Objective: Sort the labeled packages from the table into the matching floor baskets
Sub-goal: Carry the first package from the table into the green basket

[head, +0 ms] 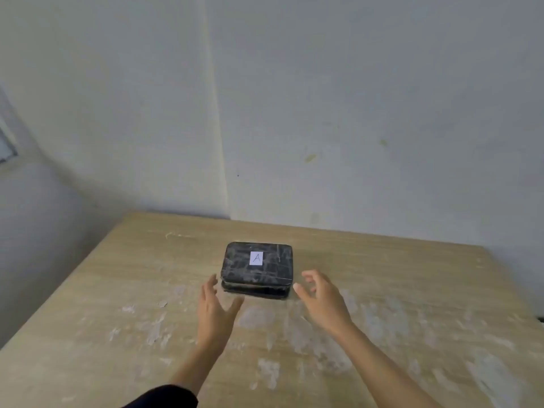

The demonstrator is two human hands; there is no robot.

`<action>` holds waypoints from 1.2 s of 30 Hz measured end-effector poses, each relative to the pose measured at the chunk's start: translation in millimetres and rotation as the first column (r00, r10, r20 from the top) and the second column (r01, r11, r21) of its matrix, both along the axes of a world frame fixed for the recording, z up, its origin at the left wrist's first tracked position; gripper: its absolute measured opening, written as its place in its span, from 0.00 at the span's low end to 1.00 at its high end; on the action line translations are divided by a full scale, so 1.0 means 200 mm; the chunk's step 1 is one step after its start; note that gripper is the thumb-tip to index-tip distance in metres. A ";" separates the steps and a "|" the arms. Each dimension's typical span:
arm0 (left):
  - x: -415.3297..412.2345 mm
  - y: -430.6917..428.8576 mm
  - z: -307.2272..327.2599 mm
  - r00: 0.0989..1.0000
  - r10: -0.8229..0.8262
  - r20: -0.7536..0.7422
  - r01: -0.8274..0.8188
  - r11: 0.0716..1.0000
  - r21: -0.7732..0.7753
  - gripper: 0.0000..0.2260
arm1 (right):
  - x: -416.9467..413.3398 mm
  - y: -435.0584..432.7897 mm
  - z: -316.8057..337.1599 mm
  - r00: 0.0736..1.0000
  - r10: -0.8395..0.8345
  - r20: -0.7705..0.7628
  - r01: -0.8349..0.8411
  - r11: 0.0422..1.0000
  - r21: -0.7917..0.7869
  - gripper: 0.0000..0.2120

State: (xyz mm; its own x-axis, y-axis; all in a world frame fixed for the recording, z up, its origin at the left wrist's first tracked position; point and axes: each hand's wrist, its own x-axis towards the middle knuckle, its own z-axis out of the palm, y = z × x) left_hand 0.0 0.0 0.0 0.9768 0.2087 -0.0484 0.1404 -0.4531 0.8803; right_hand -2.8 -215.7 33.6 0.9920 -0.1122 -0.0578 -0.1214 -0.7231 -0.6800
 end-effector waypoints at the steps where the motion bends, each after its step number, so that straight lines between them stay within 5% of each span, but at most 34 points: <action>1: 0.03 0.03 -0.05 0.999 0.014 -0.041 -0.015 1.000 -0.015 0.35 | 0.05 0.03 -0.03 0.999 -0.021 -0.036 0.023 0.999 0.038 0.21; 6: 0.22 0.15 -0.26 0.980 -0.096 -0.173 0.103 0.994 0.028 0.38 | 0.28 0.17 -0.15 0.982 -0.139 -0.130 0.162 0.969 0.188 0.32; 11: 0.33 0.16 -0.35 0.972 -0.181 -0.152 0.188 0.982 0.032 0.35 | 0.42 0.26 -0.22 0.930 -0.297 -0.215 0.351 0.890 0.290 0.37; 15: 0.34 0.16 -0.40 0.978 -0.167 -0.127 0.174 0.984 0.046 0.37 | 0.43 0.26 -0.25 0.918 -0.297 -0.263 0.371 0.878 0.302 0.29; 24: 0.32 0.15 -0.40 0.975 -0.202 -0.091 0.213 0.967 0.138 0.40 | 0.39 0.29 -0.25 0.932 -0.287 -0.219 0.352 0.860 0.369 0.34; 28: 0.30 0.20 -0.34 0.941 -0.302 -0.149 0.295 0.953 -0.068 0.47 | 0.38 0.28 -0.24 0.941 -0.264 -0.211 0.327 0.864 0.382 0.36; 36: 0.32 0.12 -0.17 0.986 -0.108 -0.129 0.097 0.992 -0.083 0.24 | 0.34 0.24 -0.21 0.947 -0.198 -0.253 0.295 0.850 0.436 0.33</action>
State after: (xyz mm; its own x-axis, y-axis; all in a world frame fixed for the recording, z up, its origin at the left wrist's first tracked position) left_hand 64.4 24.5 -33.9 0.9766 0.0986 -0.1910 0.2147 -0.4040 0.8892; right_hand 65.0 -168.3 -8.9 0.8988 -0.2641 -0.3497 -0.4154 -0.2595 -0.8718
